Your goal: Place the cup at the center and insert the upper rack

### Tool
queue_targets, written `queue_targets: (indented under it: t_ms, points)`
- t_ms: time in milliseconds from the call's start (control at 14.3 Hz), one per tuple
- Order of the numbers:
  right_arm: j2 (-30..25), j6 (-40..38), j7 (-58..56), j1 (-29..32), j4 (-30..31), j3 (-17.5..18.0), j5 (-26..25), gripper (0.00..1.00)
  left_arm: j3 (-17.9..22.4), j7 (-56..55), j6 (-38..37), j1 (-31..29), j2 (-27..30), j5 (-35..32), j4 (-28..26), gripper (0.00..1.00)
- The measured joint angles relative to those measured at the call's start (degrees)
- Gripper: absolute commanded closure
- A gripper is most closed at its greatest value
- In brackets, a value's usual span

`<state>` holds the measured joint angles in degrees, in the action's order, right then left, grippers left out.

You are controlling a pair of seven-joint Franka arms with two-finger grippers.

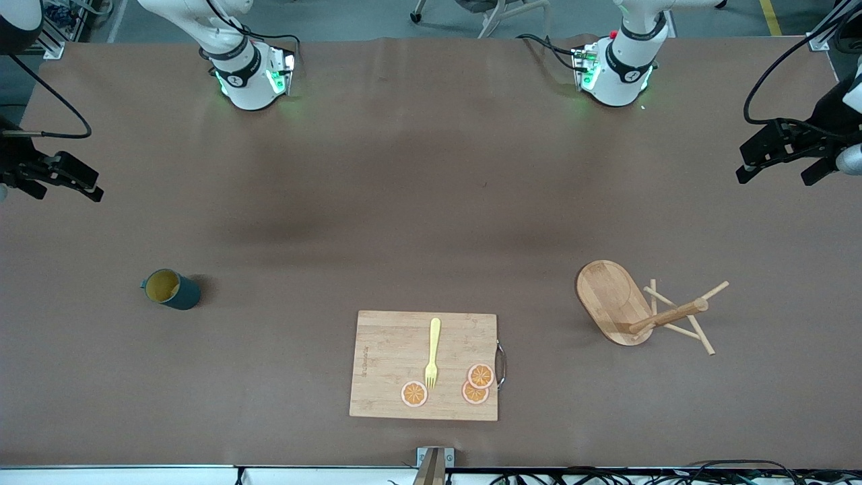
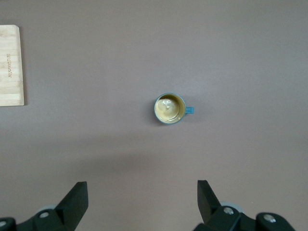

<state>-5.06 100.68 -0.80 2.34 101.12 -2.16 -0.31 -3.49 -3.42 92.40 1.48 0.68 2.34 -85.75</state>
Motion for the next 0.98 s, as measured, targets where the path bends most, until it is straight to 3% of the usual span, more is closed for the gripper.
queue_targets:
  t_ms: [977]
  points:
    - [-0.4,0.0,-0.2,0.1,0.0,-0.3,-0.1,0.00,0.0,0.0,0.0,0.0,0.0,0.0,0.0,0.00]
